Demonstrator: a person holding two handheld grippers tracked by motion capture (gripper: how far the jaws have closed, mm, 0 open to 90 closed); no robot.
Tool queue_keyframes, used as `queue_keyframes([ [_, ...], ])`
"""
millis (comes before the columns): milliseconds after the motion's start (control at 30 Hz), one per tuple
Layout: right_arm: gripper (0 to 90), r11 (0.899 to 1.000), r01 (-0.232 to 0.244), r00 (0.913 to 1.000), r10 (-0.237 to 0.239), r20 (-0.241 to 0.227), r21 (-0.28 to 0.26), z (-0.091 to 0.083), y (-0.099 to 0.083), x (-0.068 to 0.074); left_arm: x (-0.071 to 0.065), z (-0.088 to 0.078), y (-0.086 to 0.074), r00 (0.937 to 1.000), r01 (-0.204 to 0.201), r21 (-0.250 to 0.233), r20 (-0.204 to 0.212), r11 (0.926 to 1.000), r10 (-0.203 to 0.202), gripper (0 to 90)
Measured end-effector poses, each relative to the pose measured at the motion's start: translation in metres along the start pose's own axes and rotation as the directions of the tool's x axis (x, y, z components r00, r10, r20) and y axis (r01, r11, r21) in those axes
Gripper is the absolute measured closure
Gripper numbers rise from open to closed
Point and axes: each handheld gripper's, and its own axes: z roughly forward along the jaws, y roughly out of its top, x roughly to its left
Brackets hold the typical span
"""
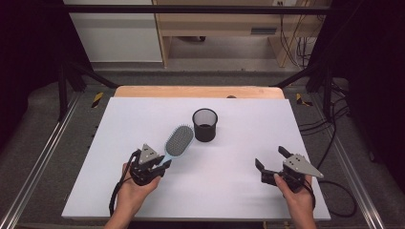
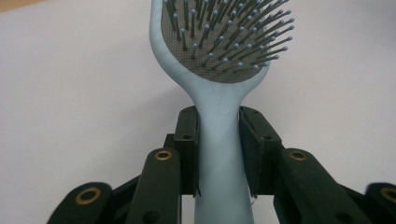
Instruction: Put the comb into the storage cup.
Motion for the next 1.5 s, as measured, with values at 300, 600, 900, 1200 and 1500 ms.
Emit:
queue_keyframes([
  [300, 5.6, 1.000, -0.022, 0.9995, 0.022, -0.021, 0.015, 0.007, 0.002, 0.011, 0.020, -0.010, 0.018, 0.9990, 0.044, -0.143, 0.003, 0.9888, -0.044, 69.6],
  [600, 5.8, 1.000, -0.014, 0.9984, 0.015, -0.054, 0.020, 0.011, 0.015, 0.023, 0.036, -0.009, 0.033, 0.9967, 0.081, -0.224, 0.024, 0.9712, -0.078, 69.7],
  [900, 5.5, 0.999, -0.043, 0.9954, 0.044, -0.086, 0.006, 0.020, 0.033, 0.031, 0.036, -0.010, 0.051, 0.9965, 0.083, -0.277, 0.036, 0.9572, -0.076, 69.6],
  [1200, 4.3, 0.992, -0.107, 0.9809, 0.095, -0.170, -0.063, 0.032, 0.070, 0.049, 0.030, -0.010, 0.062, 0.9957, 0.089, -0.326, 0.054, 0.9412, -0.076, 69.7],
  [1500, 3.9, 0.991, -0.098, 0.9780, 0.080, -0.193, -0.087, 0.036, 0.082, 0.059, 0.026, -0.011, 0.060, 0.9978, 0.062, -0.326, 0.041, 0.9432, -0.052, 69.7],
])
